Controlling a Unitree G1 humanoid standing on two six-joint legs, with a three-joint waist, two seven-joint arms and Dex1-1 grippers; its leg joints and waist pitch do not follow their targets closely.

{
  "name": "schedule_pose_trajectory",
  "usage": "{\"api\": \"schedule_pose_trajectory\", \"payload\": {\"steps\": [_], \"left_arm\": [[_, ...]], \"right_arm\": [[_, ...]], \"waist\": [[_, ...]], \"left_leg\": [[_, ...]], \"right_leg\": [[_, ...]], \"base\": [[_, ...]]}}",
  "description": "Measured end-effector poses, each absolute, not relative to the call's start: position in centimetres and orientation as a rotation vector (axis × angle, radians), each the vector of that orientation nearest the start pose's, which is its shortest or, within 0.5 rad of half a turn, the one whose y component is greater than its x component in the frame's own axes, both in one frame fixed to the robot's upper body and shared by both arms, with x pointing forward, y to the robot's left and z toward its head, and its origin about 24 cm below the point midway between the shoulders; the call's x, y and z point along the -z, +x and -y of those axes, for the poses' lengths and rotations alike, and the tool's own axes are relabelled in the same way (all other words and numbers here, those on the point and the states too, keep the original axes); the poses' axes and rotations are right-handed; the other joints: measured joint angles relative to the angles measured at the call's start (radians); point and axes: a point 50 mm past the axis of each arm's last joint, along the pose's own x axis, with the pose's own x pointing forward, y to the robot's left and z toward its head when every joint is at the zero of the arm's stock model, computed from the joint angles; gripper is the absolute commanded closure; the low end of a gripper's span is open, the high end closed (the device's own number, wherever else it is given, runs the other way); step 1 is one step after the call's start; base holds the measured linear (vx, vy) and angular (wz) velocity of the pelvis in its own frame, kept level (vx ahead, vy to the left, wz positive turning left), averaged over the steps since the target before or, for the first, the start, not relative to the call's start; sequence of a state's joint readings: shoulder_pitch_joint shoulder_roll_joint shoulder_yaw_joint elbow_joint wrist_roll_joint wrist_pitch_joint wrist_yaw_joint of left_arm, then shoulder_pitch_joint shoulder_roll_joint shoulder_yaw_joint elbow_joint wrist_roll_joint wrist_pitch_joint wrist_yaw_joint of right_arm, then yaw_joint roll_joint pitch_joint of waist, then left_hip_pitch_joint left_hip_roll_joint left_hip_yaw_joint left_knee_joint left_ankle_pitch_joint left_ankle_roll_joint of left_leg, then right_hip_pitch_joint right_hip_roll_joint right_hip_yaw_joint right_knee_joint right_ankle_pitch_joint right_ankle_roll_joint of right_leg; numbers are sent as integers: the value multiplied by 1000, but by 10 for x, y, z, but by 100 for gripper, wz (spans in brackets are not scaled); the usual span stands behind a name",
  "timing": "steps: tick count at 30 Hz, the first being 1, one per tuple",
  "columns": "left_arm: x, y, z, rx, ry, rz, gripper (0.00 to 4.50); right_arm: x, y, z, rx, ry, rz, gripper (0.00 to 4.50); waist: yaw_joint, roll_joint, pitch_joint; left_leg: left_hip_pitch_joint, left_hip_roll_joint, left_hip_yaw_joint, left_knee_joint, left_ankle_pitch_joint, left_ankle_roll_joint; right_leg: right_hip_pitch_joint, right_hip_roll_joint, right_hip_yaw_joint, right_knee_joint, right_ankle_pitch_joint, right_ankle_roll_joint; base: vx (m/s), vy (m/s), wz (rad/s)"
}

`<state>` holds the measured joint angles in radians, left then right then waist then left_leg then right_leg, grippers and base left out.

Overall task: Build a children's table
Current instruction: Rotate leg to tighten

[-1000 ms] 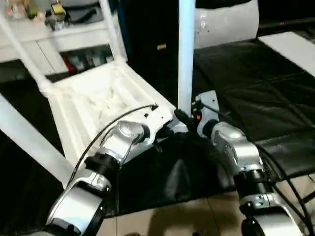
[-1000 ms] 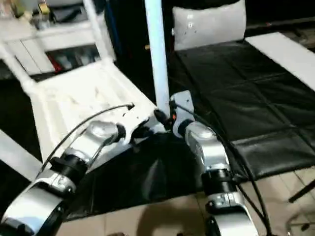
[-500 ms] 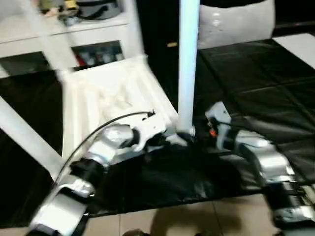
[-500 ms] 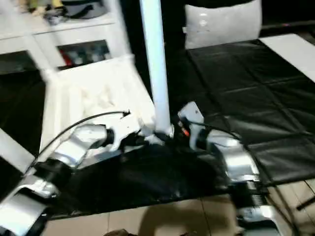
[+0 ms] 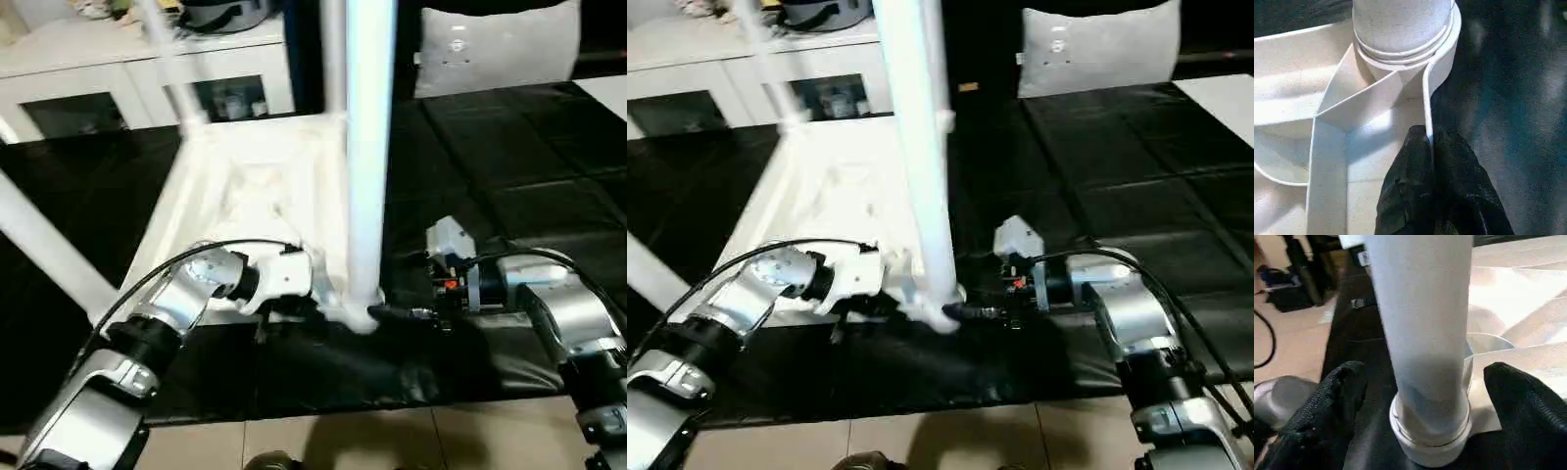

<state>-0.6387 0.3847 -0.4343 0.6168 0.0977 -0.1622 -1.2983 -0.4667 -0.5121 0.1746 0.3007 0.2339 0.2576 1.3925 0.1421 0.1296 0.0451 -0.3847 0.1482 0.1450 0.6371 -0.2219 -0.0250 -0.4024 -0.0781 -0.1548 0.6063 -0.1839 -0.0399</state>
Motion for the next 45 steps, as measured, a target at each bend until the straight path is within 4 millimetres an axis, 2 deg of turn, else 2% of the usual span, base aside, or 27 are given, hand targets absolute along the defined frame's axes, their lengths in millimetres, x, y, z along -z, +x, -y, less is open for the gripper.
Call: {"api": "schedule_pose_trajectory", "payload": {"steps": [2, 5, 8, 9, 13, 14, 17, 18, 19, 24, 29, 30, 32, 35, 36, 37, 39, 40, 41, 45], "left_arm": [[-55, 307, -112, 1602, 697, -352, 450], [-56, 305, -113, 1618, 694, -357, 450], [-55, 303, -114, 1633, 691, -359, 450], [-55, 303, -114, 1633, 690, -359, 450], [-55, 303, -115, 1630, 691, -361, 450], [-55, 304, -115, 1629, 691, -361, 450], [-55, 304, -117, 1626, 692, -367, 450], [-55, 304, -117, 1625, 692, -369, 450], [-55, 304, -117, 1624, 691, -370, 450], [-55, 303, -117, 1614, 661, -387, 450], [-54, 304, -114, 1557, 602, -414, 450], [-53, 307, -115, 1509, 577, -434, 450], [-52, 311, -116, 1430, 556, -454, 450], [-50, 325, -106, 1225, 515, -470, 450], [-50, 329, -98, 1177, 497, -466, 450], [-50, 332, -91, 1141, 479, -459, 450], [-50, 337, -75, 1068, 442, -445, 450], [-50, 339, -71, 1042, 436, -444, 450], [-51, 341, -68, 1025, 437, -441, 450], [-53, 342, -62, 997, 442, -421, 450]], "right_arm": [[-84, 291, 166, -1451, -183, -358, 68], [-79, 291, 163, -1456, -161, -368, 105], [-76, 292, 160, -1451, -144, -367, 113], [-74, 293, 159, -1444, -131, -369, 137], [-72, 292, 156, -1452, -113, -370, 163], [-72, 292, 156, -1452, -111, -372, 186], [-72, 292, 154, -1461, -99, -377, 190], [-71, 292, 153, -1462, -96, -378, 217], [-71, 292, 153, -1462, -93, -379, 225], [-69, 286, 151, -1449, -49, -372, 253], [-65, 283, 148, -1374, -25, -353, 255], [-63, 284, 145, -1313, -18, -342, 255], [-62, 290, 138, -1208, -14, -329, 255], [-58, 307, 119, -878, 54, -305, 256], [-59, 313, 117, -785, 60, -303, 256], [-60, 317, 116, -724, 69, -302, 256], [-61, 326, 114, -602, 83, -294, 256], [-62, 329, 113, -563, 78, -289, 256], [-63, 331, 112, -538, 75, -284, 201], [-64, 333, 108, -494, 86, -243, 169]], "waist": [[3, 0, 0], [3, -1, 0], [4, 0, 0], [4, 0, 0], [0, -1, 0], [0, -1, 0], [0, -1, 0], [0, -1, 0], [0, -1, 0], [0, -1, 0], [-3, -1, -1], [-8, 0, -1], [-32, 1, -1], [-84, -1, 0], [-104, 1, -1], [-116, 2, -1], [-131, 3, -1], [-138, 3, -1], [-141, 3, -1], [-134, 3, -1]], "left_leg": [[0, 0, 0, 0, 0, 0], [0, 0, 0, 0, 0, 0], [0, 0, 0, 0, 0, 0], [0, 0, 0, 0, 0, 0], [0, 1, 1, 0, 0, 0], [0, 1, 1, 0, 0, 0], [0, 1, 1, 0, 0, 0], [0, 1, 1, 0, 0, 0], [0, 1, 1, 0, 0, 0], [0, 1, 1, 0, 0, 0], [0, 1, 2, 0, 0, -1], [0, 1, 3, 0, 0, -1], [2, 1, 3, 0, -1, -6], [6, 2, 3, 0, 0, -11], [6, 3, 1, -3, 0, -11], [7, 4, -1, -4, 0, -11], [2, 8, -3, -4, 0, -10], [2, 8, -3, -3, 0, -8], [2, 7, -2, -3, -1, -7], [-3, 7, -2, -8, 1, -1]], "right_leg": [[0, 0, 0, 0, 0, 0], [-1, 0, 0, 0, 0, 0], [-2, 0, 0, 0, 0, 0], [-1, 0, 0, 0, 0, 0], [-1, 0, 0, 0, 0, 0], [-1, 0, 0, 1, 0, 0], [-1, 0, 0, 1, 0, 0], [-1, 0, 0, 1, 0, 0], [-1, 0, 0, 1, 0, 0], [-1, 0, 0, 1, 0, 0], [0, 0, 0, 1, 0, 0], [0, 0, 1, 1, 0, 0], [1, 0, 1, 1, 1, 0], [4, 0, -2, -2, 1, 0], [6, 0, -7, -12, 1, 1], [8, 0, -12, -20, 2, 1], [14, 0, -20, -32, 8, 5], [15, 0, -20, -33, 12, 5], [15, -1, -19, -35, 19, 5], [13, -1, -19, -36, 20, 5]], "base": [[0, 0, 0], [0, 0, 0], [0, 0, 0], [0, 0, 0], [0, 0, 0], [0, 0, 0], [0, 0, 0], [0, 0, 0], [0, 0, 0], [0, 0, 0], [0, 0, 0], [0, 0, 0], [0, 0, 0], [0, 0, 0], [0, 0, 0], [0, 0, 0], [0, 0, 0], [0, 0, 0], [0, 0, 0], [0, 0, 0]]}}
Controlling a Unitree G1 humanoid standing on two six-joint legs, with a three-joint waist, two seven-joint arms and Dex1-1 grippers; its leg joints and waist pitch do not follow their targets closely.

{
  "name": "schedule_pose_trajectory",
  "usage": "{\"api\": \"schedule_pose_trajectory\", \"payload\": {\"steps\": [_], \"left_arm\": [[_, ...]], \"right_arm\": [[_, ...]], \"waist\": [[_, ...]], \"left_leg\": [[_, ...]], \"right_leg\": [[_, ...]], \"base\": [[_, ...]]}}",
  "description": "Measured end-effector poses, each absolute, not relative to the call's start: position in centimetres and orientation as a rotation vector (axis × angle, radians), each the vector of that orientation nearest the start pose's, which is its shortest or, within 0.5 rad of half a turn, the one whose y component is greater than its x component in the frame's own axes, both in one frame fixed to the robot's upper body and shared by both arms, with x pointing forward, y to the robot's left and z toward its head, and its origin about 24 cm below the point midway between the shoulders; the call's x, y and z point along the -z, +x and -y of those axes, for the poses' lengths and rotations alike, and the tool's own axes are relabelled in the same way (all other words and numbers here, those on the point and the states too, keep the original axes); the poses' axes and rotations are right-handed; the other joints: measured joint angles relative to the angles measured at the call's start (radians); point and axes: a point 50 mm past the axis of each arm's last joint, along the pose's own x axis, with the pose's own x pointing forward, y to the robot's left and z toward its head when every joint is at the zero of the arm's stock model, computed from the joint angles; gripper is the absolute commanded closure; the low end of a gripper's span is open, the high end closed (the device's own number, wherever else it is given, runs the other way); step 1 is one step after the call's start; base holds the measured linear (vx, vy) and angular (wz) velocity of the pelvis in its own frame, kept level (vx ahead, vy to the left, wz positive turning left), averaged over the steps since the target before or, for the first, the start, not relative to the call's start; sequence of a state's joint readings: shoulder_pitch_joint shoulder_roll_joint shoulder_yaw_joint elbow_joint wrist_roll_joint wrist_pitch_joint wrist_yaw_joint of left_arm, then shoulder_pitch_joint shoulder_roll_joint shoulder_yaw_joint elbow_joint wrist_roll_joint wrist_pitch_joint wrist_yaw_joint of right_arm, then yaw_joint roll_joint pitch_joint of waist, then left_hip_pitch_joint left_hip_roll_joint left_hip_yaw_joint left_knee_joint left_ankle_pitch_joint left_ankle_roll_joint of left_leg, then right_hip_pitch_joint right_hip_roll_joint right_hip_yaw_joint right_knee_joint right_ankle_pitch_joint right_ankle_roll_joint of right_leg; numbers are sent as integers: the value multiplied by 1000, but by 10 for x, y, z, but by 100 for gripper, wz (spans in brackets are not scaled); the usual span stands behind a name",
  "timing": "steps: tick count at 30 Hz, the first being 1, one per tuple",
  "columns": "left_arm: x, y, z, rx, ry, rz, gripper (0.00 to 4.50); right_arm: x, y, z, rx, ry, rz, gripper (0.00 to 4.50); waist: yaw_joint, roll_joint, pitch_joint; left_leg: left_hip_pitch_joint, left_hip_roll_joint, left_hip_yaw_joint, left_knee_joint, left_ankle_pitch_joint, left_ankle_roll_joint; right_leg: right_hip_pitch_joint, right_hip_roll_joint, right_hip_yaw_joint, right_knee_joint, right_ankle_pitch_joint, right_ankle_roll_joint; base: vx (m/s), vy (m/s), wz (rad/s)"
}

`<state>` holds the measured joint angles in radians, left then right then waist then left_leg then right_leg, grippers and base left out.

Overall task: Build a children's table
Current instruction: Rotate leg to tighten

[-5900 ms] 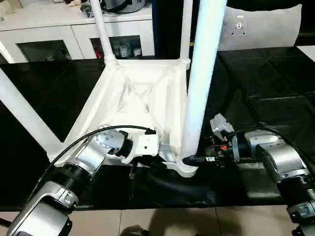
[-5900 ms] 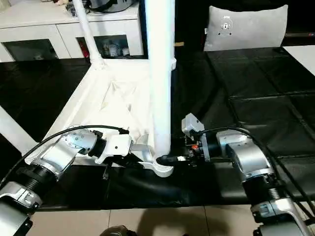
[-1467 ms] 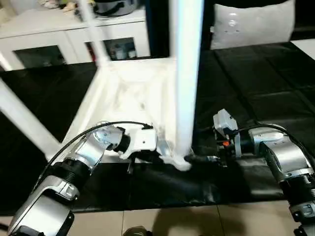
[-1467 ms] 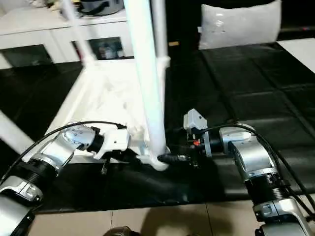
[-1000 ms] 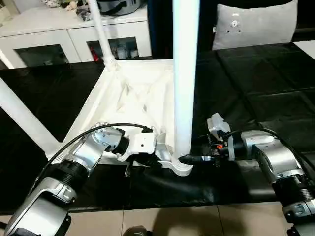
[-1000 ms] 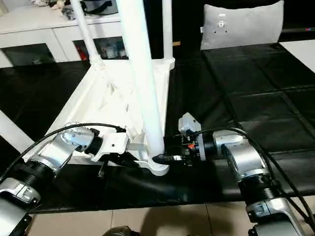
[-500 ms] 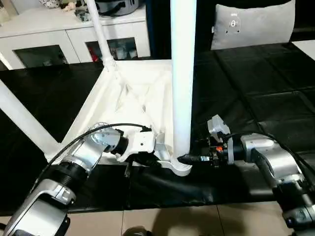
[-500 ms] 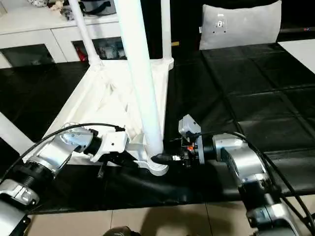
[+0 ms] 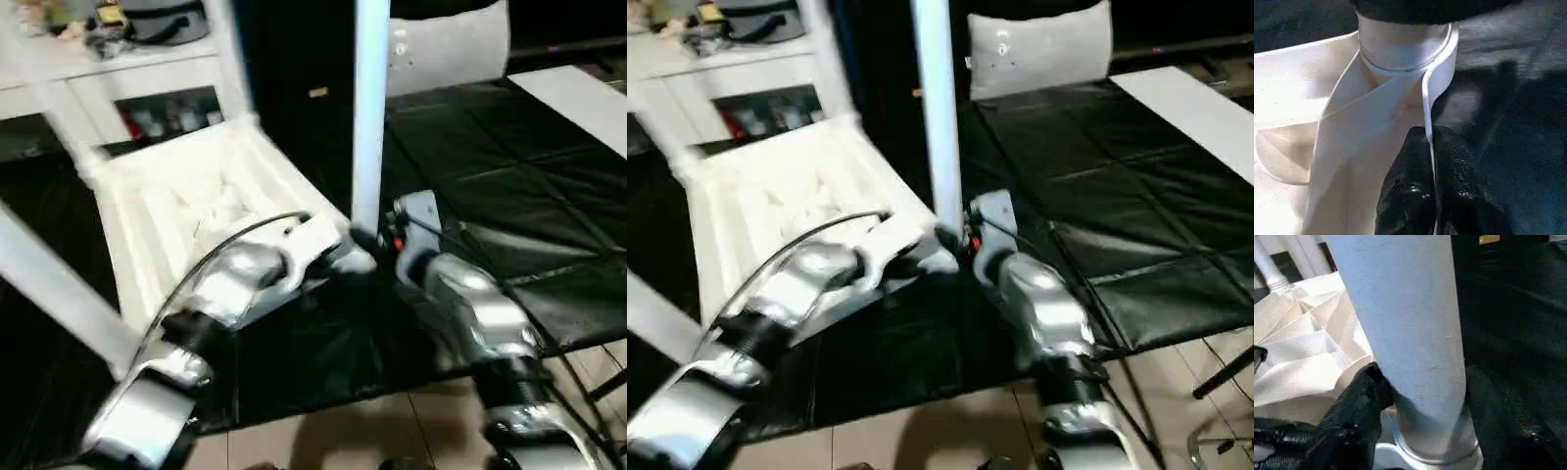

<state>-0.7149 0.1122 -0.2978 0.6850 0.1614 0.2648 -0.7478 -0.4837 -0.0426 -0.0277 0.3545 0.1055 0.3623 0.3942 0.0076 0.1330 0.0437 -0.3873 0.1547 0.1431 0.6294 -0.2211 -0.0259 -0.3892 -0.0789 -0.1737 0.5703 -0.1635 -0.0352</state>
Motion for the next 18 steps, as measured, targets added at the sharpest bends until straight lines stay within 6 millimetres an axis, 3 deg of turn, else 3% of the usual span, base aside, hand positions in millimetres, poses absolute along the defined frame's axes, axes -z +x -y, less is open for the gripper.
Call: {"api": "schedule_pose_trajectory", "payload": {"steps": [3, 5, 6, 11, 18], "left_arm": [[-55, 343, -62, 1001, 445, -411, 450], [-56, 342, -62, 1019, 456, -393, 450], [-57, 342, -63, 1035, 465, -390, 450], [-56, 338, -70, 1107, 498, -382, 450], [-53, 329, -95, 1260, 589, -357, 450]], "right_arm": [[-65, 333, 109, -498, 80, -224, 142], [-63, 330, 115, -529, 50, -207, 136], [-62, 326, 120, -551, 34, -198, 111], [-58, 316, 136, -655, 7, -192, 68], [-76, 300, 173, -955, -132, -211, 16]], "waist": [[7, 0, 0], [19, 0, 0], [26, 0, 0], [47, 1, 0], [62, 1, 0]], "left_leg": [[0, 0, 1, -2, 1, 1], [-3, 0, 1, -1, 1, 2], [-4, 0, 2, -1, 1, 2], [-3, 1, 2, -1, 1, 2], [-1, 1, 3, 2, 1, 1]], "right_leg": [[-5, 0, 0, 2, 1, -5], [-9, 0, 1, 4, 1, -6], [-11, 0, 1, 5, 1, -7], [-11, 0, 1, 6, -2, -5], [-8, 0, 2, 7, -2, -3]], "base": [[0, 0, 0], [0, 0, 0], [0, 0, 0], [0, 0, 0], [0, 0, 0]]}}
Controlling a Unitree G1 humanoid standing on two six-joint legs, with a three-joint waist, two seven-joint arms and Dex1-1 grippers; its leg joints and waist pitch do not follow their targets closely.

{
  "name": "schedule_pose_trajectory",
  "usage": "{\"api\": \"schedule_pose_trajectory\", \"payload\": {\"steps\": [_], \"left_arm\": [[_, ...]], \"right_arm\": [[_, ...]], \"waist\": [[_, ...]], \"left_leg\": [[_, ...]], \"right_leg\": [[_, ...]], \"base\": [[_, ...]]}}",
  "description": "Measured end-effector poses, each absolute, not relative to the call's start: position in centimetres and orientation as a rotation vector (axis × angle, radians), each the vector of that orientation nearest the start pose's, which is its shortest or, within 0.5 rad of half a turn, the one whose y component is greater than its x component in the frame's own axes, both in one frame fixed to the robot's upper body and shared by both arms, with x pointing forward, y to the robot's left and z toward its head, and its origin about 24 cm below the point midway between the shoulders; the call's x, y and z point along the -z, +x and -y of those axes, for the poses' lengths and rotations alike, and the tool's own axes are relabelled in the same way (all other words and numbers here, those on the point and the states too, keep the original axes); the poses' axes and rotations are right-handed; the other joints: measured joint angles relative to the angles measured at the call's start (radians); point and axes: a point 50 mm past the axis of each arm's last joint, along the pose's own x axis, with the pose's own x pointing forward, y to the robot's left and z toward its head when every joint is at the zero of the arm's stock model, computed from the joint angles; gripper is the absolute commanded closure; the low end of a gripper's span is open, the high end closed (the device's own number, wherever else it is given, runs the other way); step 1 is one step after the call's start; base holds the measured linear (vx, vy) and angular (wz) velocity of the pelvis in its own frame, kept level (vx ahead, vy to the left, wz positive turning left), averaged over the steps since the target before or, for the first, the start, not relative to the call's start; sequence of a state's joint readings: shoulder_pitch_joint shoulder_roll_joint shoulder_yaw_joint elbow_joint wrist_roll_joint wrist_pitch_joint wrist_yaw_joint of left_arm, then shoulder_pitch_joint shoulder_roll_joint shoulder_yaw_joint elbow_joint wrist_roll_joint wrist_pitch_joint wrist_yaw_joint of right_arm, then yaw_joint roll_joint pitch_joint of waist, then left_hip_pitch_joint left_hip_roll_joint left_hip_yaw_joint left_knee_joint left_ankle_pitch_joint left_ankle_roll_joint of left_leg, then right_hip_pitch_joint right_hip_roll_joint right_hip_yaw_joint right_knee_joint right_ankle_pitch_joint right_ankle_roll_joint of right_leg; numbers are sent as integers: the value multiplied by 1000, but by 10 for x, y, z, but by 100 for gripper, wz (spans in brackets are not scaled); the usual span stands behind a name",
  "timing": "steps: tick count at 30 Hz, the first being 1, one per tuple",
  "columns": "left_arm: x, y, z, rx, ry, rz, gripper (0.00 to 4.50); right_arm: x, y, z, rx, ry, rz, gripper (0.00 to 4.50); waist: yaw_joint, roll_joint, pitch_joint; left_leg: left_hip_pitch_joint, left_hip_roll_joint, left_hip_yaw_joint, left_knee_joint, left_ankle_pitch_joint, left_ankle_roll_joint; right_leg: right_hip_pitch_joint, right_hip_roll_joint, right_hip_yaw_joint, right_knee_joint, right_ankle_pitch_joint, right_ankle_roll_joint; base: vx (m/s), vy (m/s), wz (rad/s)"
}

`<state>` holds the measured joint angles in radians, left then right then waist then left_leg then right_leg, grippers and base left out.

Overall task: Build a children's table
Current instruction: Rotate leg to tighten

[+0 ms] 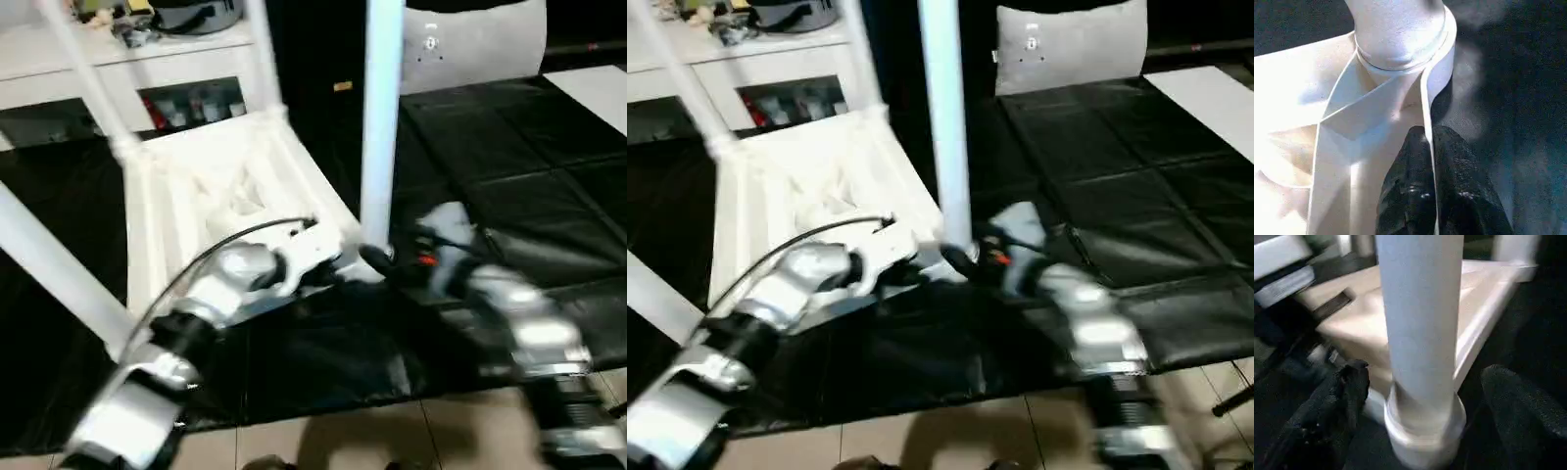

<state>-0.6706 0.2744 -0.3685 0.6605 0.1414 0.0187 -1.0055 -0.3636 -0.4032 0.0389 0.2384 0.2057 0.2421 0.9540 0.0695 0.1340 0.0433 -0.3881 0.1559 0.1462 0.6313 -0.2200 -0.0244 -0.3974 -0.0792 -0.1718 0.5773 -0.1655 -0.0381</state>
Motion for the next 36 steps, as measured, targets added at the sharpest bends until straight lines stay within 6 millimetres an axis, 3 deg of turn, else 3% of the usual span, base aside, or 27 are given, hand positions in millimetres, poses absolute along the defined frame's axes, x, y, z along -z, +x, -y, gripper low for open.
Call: {"api": "schedule_pose_trajectory", "payload": {"steps": [3, 9, 12, 21, 36], "left_arm": [[-53, 325, -104, 1335, 608, -354, 450], [-53, 313, -110, 1505, 698, -345, 450], [-54, 310, -110, 1565, 734, -336, 450], [-55, 308, -110, 1599, 750, -322, 450], [-52, 308, -111, 1611, 732, -326, 450]], "right_arm": [[-75, 294, 181, -1043, -136, -256, 6], [-80, 293, 170, -1213, -191, -266, 6], [-85, 292, 166, -1308, -182, -264, 40], [-77, 288, 162, -1407, -118, -328, 116], [-74, 290, 161, -1414, -84, -349, 249]], "waist": [[11, 0, 0], [35, 2, -1], [49, 2, -1], [55, 2, -1], [58, 4, -3]], "left_leg": [[0, 0, 0, 0, 0, 0], [0, 1, 1, 1, 0, 0], [1, 1, 2, 1, 0, 0], [1, 1, 4, 1, 0, 0], [2, 1, 4, 1, 0, 0]], "right_leg": [[0, 0, 0, 1, 0, 0], [-1, 0, 1, 1, 0, 0], [0, 0, 1, 1, 0, 0], [-1, 0, 2, 2, 0, 0], [-1, 0, 3, 2, 0, 0]], "base": [[0, 0, 0], [0, 0, 0], [0, 0, 0], [0, 0, 0], [0, 0, 0]]}}
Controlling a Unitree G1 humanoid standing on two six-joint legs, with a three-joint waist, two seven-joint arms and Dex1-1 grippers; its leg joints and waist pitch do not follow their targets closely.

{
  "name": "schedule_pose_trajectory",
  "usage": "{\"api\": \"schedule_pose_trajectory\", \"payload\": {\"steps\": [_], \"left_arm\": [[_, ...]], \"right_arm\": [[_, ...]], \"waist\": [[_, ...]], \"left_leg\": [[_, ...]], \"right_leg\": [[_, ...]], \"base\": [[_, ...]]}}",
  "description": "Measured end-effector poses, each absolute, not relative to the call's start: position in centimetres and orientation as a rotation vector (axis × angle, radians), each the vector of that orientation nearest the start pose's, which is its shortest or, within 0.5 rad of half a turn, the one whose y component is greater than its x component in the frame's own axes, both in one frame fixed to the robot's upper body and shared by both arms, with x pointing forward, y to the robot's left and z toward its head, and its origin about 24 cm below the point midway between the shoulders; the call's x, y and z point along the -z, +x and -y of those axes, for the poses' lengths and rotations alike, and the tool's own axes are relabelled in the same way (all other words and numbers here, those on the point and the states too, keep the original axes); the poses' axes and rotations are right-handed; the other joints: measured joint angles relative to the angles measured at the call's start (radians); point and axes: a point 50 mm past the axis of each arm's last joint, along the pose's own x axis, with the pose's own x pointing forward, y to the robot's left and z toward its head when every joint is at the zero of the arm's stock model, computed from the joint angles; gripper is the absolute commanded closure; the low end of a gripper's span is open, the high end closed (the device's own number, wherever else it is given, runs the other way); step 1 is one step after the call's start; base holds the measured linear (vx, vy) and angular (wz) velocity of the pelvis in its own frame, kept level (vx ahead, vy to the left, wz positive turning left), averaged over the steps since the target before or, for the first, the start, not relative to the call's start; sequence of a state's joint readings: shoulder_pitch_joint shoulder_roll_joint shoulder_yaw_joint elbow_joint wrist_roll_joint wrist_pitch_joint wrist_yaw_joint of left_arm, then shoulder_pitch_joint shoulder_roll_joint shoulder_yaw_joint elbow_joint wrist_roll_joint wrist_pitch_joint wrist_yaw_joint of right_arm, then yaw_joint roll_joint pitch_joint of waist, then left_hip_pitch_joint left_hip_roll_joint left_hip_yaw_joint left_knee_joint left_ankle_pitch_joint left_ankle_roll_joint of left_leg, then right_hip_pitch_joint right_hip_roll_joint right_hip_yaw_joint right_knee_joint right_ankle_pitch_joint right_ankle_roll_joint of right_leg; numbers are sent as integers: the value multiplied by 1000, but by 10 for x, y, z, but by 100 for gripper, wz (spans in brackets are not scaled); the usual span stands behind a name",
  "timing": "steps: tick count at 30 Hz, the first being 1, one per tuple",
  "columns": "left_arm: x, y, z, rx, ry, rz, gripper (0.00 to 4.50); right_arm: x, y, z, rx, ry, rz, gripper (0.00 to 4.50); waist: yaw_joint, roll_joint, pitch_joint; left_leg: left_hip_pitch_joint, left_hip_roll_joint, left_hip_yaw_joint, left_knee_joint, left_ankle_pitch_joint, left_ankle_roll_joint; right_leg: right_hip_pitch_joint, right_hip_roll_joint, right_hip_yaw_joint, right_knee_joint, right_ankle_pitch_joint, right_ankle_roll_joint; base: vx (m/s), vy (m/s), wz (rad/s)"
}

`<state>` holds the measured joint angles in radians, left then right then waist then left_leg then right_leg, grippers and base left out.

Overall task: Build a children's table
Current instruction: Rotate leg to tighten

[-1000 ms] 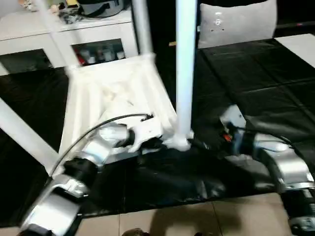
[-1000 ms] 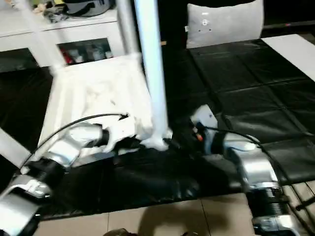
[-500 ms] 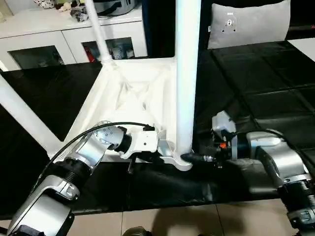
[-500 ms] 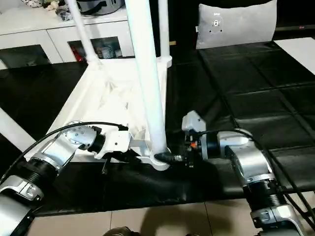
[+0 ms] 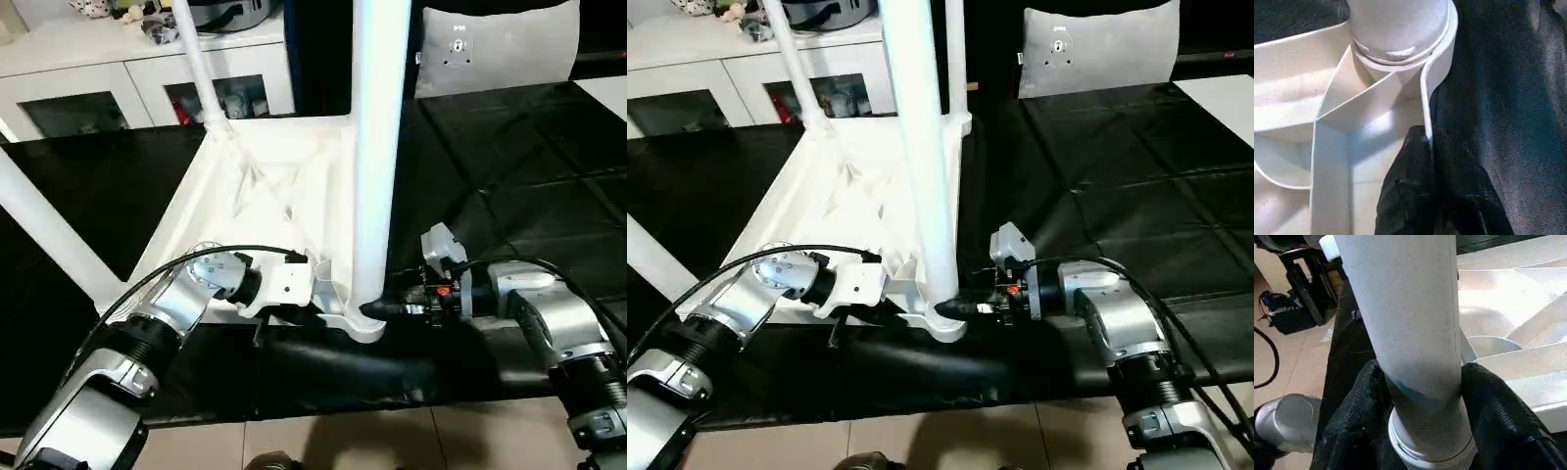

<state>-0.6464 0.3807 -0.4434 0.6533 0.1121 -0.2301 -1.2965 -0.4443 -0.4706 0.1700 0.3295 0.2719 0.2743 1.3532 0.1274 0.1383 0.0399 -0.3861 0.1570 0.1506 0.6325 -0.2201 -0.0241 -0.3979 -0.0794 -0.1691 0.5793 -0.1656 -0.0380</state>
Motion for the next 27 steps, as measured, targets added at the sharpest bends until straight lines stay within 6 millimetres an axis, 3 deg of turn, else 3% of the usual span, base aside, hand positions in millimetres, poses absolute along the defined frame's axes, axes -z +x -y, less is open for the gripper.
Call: {"api": "schedule_pose_trajectory", "payload": {"steps": [4, 8, 10, 11, 14, 15, 17, 18, 19, 20, 22, 24, 27], "left_arm": [[-51, 310, -110, 1573, 650, -362, 450], [-49, 317, -111, 1443, 598, -415, 450], [-46, 323, -108, 1340, 563, -439, 450], [-46, 329, -105, 1264, 552, -450, 450], [-47, 342, -85, 1086, 495, -445, 450], [-47, 344, -75, 1042, 458, -437, 450], [-47, 344, -65, 1011, 421, -429, 450], [-47, 344, -61, 1002, 415, -424, 450], [-48, 344, -60, 999, 415, -421, 450], [-51, 346, -59, 999, 419, -413, 450], [-55, 348, -58, 998, 427, -394, 450], [-57, 349, -61, 997, 441, -378, 450], [-59, 350, -66, 1002, 468, -365, 450]], "right_arm": [[-71, 288, 153, -1372, -53, -356, 256], [-67, 295, 144, -1217, -49, -348, 260], [-63, 302, 138, -1078, -23, -344, 260], [-62, 309, 131, -974, -9, -337, 260], [-64, 330, 115, -678, 34, -324, 260], [-66, 335, 113, -593, 57, -320, 260], [-67, 338, 114, -534, 45, -317, 260], [-68, 339, 114, -517, 36, -311, 260], [-69, 340, 113, -514, 34, -300, 204], [-71, 341, 113, -510, 32, -283, 191], [-74, 341, 113, -509, 41, -251, 191], [-74, 341, 113, -510, 70, -232, 170], [-73, 337, 112, -522, 90, -209, 140]], "waist": [[-3, 1, -1], [-29, 3, -2], [-51, 2, -1], [-71, 1, 1], [-138, 16, 11], [-151, 10, 16], [-164, -16, 25], [-163, -26, 30], [-153, -23, 29], [-145, -11, 24], [-135, -12, 20], [-125, -7, 17], [-111, -6, 17]], "left_leg": [[1, 0, 0, 0, 0, 0], [5, 0, 3, 0, -2, -5], [19, 0, 4, -1, -2, -6], [22, 0, 3, 1, -2, -6], [15, 13, -6, 2, -3, -6], [16, 12, -2, 3, -3, -6], [37, -14, 3, 2, -5, -9], [48, -24, 6, 13, -16, -15], [44, -24, 4, 20, -38, -3], [27, -24, -9, 13, -34, 1], [11, -21, -27, 6, -9, -4], [1, -20, -30, 6, -9, -4], [-2, -20, -31, 5, -10, -3]], "right_leg": [[1, 0, 1, 0, 0, 0], [7, 0, 2, 0, 2, 0], [16, 0, 1, -4, 2, 0], [19, 0, -3, -5, 2, 0], [34, -3, -35, -30, 2, 3], [27, -7, -25, 1, -16, 16], [21, -10, 18, 31, -9, 7], [9, -15, 16, 32, -14, 4], [10, -15, 12, 29, -15, 3], [6, -14, 1, 27, -15, 3], [-6, -7, -2, 24, -10, -2], [-10, -5, -4, 17, -2, -8], [-10, -5, -6, 13, 1, -13]], "base": [[0, 0, 0], [0, 0, 0], [0, 0, 0], [0, 0, 0], [-57, 31, -8], [-59, 30, -13], [0, 0, 0], [15, -53, 8], [90, -33, -15], [90, -33, -15], [55, -14, -5], [0, 0, 0], [0, 0, 0]]}}
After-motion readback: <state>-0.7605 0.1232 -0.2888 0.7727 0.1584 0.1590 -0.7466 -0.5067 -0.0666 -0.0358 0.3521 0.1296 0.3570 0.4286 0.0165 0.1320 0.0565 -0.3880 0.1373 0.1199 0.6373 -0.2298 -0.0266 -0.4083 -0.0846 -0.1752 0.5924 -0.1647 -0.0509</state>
